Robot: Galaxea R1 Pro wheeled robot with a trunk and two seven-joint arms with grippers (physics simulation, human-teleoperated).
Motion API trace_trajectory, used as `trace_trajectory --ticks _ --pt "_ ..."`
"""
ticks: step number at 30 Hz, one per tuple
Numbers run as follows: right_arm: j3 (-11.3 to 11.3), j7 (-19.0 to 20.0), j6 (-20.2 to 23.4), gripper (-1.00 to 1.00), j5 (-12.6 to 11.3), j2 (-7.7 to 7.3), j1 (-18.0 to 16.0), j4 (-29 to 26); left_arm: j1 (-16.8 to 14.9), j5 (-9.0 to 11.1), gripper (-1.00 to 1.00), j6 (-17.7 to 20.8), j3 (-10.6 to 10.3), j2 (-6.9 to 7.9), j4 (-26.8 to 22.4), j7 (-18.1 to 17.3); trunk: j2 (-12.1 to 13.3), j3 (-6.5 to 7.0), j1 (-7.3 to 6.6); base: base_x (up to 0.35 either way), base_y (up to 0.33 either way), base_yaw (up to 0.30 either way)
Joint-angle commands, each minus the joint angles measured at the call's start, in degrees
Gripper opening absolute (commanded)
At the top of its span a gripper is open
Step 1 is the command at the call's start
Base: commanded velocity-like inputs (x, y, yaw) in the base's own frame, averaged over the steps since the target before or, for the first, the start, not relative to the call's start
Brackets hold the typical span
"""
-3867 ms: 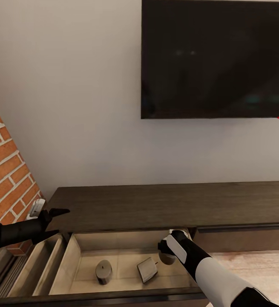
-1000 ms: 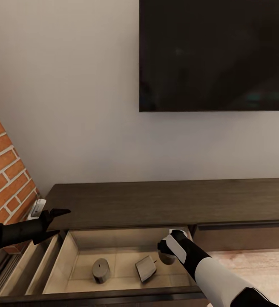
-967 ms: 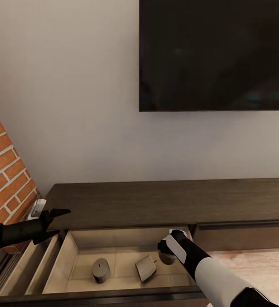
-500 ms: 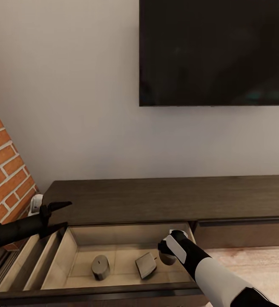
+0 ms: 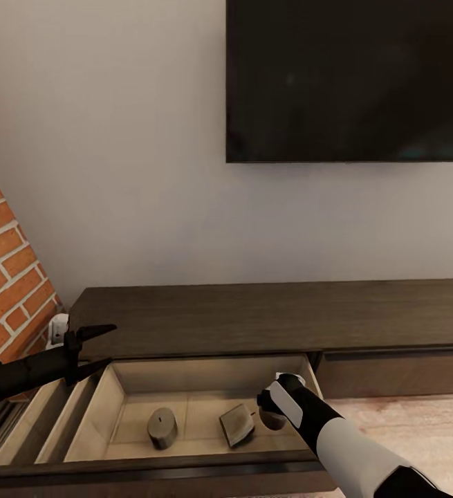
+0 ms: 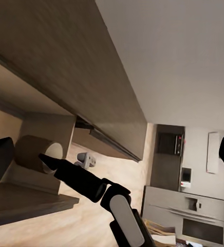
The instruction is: Place each of the two pumpkins and all three candles from the living room inside a cabinet in the living room (use any cabinet), then make sure every cabinet is closed, and position the cauldron so it is next to a table in the living room.
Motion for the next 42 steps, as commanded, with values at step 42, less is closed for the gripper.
trace_trajectory --ticks 42 --pt "0.45 -0.40 -2.29 -1.00 -0.56 -0.15 -0.06 0.09 -0.05 0.58 1.00 0.10 -0.10 0.00 -0.04 0.60 -13.68 -6.16 7.46 0.000 0.000 0.000"
